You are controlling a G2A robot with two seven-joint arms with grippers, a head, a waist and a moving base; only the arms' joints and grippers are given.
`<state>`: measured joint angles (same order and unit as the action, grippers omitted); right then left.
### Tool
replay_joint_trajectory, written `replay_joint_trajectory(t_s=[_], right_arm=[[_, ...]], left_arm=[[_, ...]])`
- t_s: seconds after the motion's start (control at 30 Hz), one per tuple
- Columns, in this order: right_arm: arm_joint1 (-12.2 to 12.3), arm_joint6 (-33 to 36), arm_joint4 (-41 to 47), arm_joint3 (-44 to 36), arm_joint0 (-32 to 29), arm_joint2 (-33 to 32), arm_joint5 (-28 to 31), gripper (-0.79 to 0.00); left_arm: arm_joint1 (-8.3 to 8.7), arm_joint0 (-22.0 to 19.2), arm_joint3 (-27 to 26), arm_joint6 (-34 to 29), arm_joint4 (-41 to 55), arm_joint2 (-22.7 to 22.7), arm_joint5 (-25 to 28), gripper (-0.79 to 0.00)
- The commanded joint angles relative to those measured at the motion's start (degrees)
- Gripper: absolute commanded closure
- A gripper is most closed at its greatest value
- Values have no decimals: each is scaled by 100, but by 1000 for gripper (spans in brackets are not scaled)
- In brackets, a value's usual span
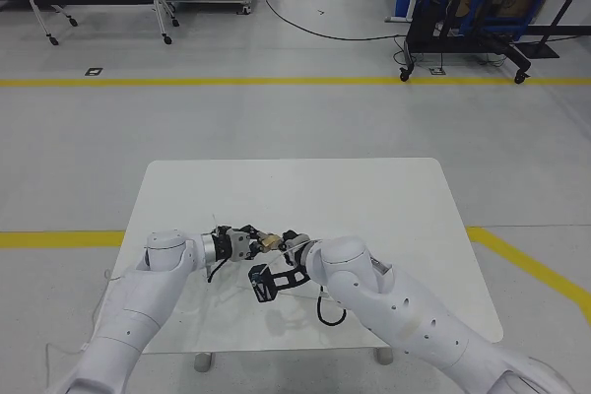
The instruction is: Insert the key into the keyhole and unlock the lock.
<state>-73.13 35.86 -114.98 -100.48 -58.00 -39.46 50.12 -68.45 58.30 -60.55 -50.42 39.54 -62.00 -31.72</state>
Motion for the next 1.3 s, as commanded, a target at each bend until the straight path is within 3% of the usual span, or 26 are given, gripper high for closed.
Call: replay_joint_trajectory(t_s=[0.0,0.93,1.0,1.1,1.27], right_arm=[[-4,11,-41,-17,-11,8,27,0],[-198,213,-142,215,-29,57,-184,0],[-202,209,-80,151,-52,-25,-263,-237],[-181,166,4,16,-149,-211,-388,-274],[-89,-56,166,-312,-460,-684,-625,-225]], left_arm=[[-1,-2,8,-4,47,-3,-11,0],[26,11,-44,-81,235,21,-6,0],[29,18,-54,-67,256,3,47,0],[35,35,-63,-49,277,-31,183,0],[42,95,-150,59,330,-127,583,0]])
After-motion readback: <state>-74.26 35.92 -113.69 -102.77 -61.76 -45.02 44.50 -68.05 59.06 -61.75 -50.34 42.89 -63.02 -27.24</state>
